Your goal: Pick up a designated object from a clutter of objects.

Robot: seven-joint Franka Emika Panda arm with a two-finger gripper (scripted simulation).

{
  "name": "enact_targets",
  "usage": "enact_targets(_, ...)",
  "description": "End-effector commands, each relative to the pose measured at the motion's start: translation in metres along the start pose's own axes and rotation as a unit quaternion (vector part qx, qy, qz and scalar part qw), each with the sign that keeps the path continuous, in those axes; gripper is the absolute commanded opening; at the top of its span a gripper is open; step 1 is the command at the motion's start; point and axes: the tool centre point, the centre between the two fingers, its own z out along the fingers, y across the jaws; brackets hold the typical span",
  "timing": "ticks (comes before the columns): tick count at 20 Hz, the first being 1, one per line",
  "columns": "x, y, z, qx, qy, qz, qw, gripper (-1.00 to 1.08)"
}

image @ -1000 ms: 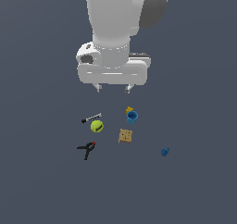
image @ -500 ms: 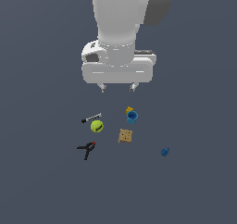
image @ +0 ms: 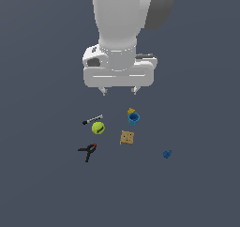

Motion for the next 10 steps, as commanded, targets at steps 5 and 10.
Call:
enact_targets(5, 0.004, 0.018, 0.034, 0.0, -0.002, -0.01, 0.9999, 1.0)
enact_targets(10, 0.006, 0.04, 0.076, -0.001, -0.004, -0.023, 0.9997, 1.0)
